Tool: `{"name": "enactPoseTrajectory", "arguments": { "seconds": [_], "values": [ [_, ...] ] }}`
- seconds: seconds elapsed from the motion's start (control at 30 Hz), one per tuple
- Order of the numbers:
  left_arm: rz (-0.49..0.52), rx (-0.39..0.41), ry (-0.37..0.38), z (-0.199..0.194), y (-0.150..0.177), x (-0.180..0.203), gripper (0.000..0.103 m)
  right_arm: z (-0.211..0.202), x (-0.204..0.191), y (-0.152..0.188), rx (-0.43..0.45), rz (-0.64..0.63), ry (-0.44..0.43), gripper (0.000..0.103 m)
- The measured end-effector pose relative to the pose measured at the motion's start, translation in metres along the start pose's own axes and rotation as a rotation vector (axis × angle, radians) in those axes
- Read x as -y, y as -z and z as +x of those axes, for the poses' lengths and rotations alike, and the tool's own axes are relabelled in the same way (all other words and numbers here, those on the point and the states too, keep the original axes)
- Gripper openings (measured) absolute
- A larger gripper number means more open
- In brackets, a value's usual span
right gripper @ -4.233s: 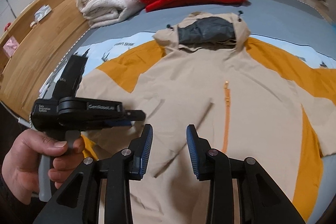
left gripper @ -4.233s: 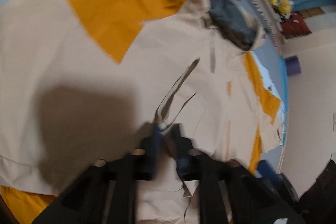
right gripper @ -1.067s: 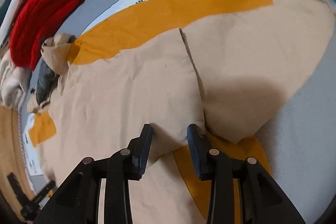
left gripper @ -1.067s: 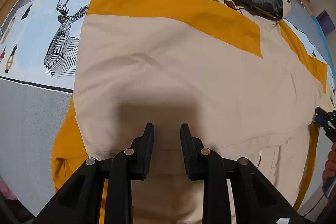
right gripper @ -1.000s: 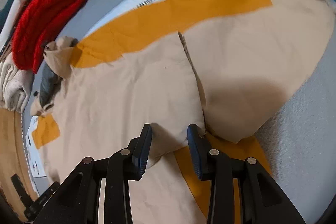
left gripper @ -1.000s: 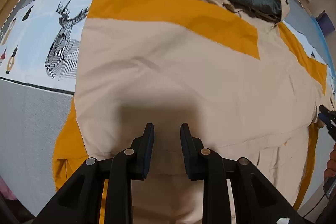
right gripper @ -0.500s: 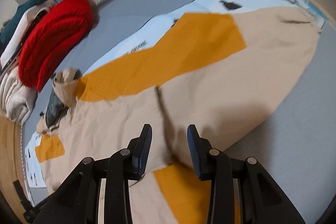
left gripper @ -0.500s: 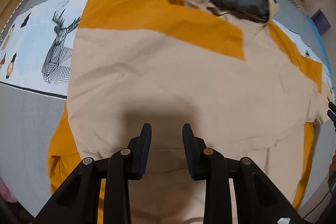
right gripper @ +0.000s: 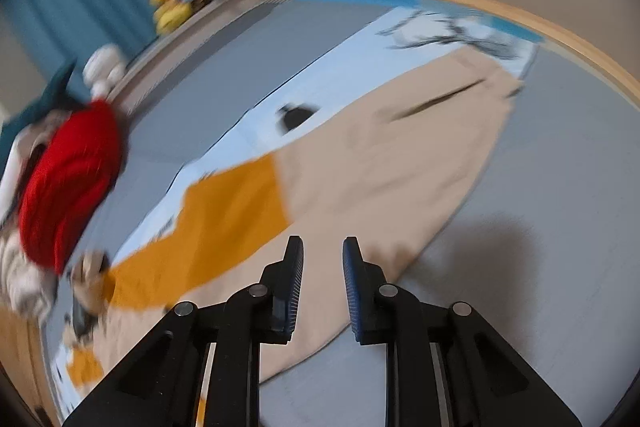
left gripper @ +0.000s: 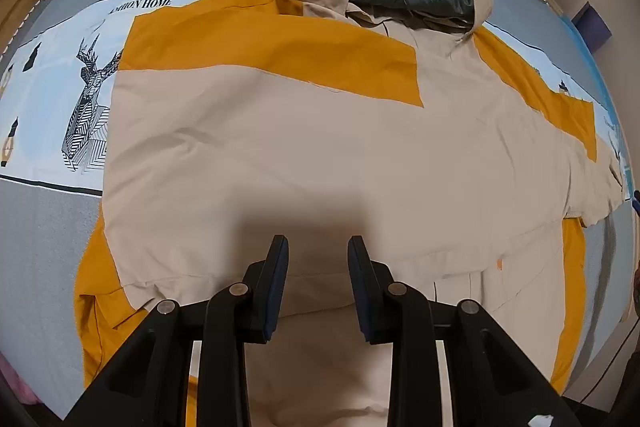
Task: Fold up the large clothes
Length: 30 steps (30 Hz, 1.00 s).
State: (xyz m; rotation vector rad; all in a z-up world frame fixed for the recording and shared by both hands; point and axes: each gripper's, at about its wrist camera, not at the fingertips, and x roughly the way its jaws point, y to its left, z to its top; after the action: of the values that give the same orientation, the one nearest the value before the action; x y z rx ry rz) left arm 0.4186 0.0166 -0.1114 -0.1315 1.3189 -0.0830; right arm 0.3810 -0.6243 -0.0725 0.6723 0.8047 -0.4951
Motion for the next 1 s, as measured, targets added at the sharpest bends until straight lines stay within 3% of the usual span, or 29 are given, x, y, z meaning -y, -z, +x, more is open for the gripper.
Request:
{"name": "enactPoseTrajectory", "arguments": {
  "seconds": [0.2, 0.47, 0.87, 1.0],
  "values": [
    [0.007, -0.009, 0.001, 0.004, 0.001, 0.001, 0.028, 0.023, 0.067, -0.029, 0.009, 0.155, 0.019, 0.026],
    [0.014, -0.019, -0.005, 0.006, 0.002, 0.003, 0.028, 0.078, 0.123, -0.026, -0.084, 0.321, -0.018, 0.028],
    [0.033, -0.029, -0.003, 0.013, 0.001, 0.013, 0.028, 0.087, 0.129, -0.037, 0.022, 0.337, -0.045, 0.028],
    [0.028, -0.024, -0.004, 0.012, 0.0, 0.012, 0.028, 0.083, 0.119, -0.04, 0.056, 0.292, -0.011, 0.013]
  ]
}}
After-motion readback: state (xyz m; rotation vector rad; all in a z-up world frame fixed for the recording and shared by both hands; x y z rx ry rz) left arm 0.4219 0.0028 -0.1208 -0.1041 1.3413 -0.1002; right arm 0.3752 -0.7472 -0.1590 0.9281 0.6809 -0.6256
